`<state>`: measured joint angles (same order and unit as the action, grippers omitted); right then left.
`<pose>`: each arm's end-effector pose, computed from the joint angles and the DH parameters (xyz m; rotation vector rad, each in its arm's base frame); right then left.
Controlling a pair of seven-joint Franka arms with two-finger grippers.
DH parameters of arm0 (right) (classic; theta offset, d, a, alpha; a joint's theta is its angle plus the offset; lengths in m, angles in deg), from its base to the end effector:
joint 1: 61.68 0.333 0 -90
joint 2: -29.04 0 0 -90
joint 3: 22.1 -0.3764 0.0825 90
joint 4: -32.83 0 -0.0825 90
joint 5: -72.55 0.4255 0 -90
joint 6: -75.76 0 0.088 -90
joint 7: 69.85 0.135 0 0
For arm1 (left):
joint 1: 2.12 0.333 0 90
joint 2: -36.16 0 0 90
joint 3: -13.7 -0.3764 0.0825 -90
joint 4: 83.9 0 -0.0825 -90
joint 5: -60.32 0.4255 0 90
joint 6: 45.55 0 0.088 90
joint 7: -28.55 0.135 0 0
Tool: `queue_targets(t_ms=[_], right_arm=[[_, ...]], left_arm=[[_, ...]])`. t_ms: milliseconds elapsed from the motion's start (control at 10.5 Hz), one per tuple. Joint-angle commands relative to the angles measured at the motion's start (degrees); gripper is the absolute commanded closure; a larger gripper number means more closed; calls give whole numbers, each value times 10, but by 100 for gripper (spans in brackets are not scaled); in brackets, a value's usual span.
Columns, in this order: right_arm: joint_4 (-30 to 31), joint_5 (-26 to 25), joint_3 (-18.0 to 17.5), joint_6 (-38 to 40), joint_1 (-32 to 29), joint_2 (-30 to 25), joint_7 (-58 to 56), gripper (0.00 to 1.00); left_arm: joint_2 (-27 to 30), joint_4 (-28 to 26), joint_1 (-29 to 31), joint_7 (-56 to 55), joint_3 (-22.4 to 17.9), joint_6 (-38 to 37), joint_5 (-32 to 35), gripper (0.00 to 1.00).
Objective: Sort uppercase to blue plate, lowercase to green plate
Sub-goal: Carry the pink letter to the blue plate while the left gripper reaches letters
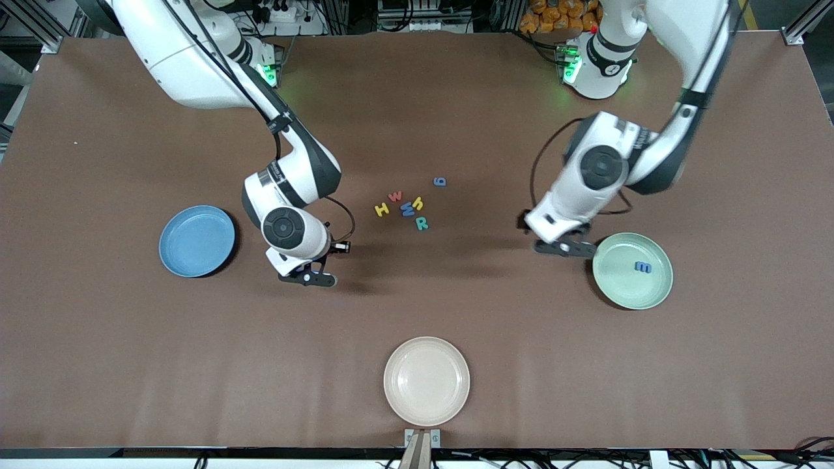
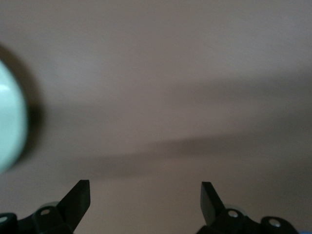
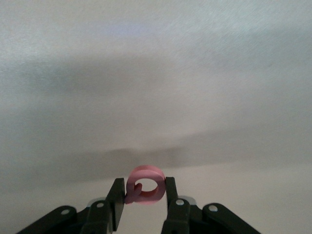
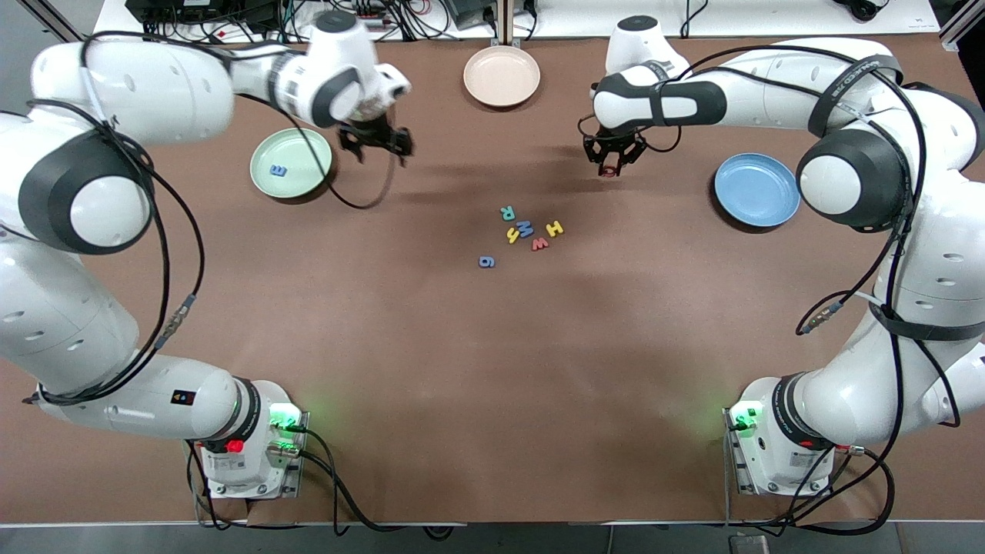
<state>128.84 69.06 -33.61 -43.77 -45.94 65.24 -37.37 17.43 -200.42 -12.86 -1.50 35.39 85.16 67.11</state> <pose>0.6456 0.3119 0.2195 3.0800 -0.1250 -0.3343 0.5427 -0.3306 0.2910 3.1357 -0.1669 -0.0961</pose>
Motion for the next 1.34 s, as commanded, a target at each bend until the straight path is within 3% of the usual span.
queue_targets(t_ms=[0, 287, 669, 955, 1242], right_arm=[[-6, 0, 19, 45, -26, -18, -90, 73], [-7, -3, 103, 83, -30, -36, -232, 73], [-6, 1, 205, 101, -36, -41, -434, 73], [18, 1, 227, 90, -47, -34, -473, 72], [56, 37, 229, 53, -48, -32, -474, 58]], left_arm=[[-13, 1, -36, -78, 38, -5, -2, 0], [-55, 15, -95, -135, 57, 8, 16, 0], [-140, 55, -176, -242, 55, 38, 108, 0], [-161, 57, -190, -242, 53, 59, 111, 0], [-168, 49, -189, -242, 53, 75, 147, 0]])
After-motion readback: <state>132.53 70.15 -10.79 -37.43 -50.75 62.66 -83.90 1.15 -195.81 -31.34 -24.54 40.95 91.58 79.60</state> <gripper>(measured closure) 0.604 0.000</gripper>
